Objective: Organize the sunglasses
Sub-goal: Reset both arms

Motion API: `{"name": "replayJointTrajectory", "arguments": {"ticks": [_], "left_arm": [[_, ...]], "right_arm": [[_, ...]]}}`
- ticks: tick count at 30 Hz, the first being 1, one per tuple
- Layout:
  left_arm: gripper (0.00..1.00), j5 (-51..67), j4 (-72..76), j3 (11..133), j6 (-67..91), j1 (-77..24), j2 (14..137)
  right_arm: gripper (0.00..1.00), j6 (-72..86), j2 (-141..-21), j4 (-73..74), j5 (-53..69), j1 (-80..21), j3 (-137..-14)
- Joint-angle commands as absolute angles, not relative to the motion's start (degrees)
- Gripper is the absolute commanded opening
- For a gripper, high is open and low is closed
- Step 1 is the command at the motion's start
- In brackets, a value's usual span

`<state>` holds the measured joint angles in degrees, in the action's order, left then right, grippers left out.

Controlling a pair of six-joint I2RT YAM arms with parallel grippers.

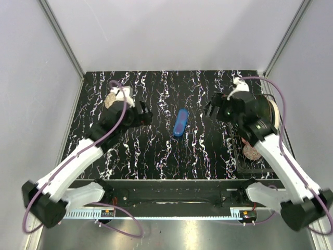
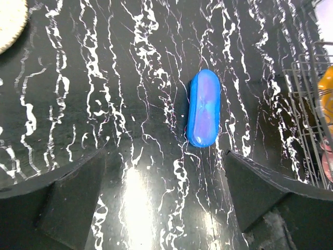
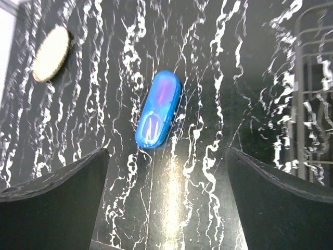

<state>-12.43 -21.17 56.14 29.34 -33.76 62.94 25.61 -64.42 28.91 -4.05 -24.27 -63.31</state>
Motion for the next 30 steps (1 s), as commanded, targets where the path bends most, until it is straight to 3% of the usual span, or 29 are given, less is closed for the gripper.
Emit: {"name": "replayJointTrajectory", "arguments": {"ticks": [1, 5, 12, 30], "left_arm": [[0.99, -17.39, -29.67, 56.33, 27.34, -33.66, 51.27], [0.99, -19.77, -38.74, 59.49, 26.89, -33.58, 44.84], [0.99, -15.03, -53.42, 69.24, 28.3, -33.66, 40.78], [0.99, -13.45, -57.48, 77.17, 27.86, -33.58, 41.31]], "right_arm": [[1.0, 23.11, -54.95, 37.52, -12.64, -24.43, -65.65], [1.0, 24.34, -46.34, 44.8, -18.7, -24.43, -69.59], [1.0, 28.21, -43.07, 56.68, -21.44, -24.43, -76.46], [1.0, 29.0, -40.43, 58.8, -21.71, -24.52, -80.51]]}}
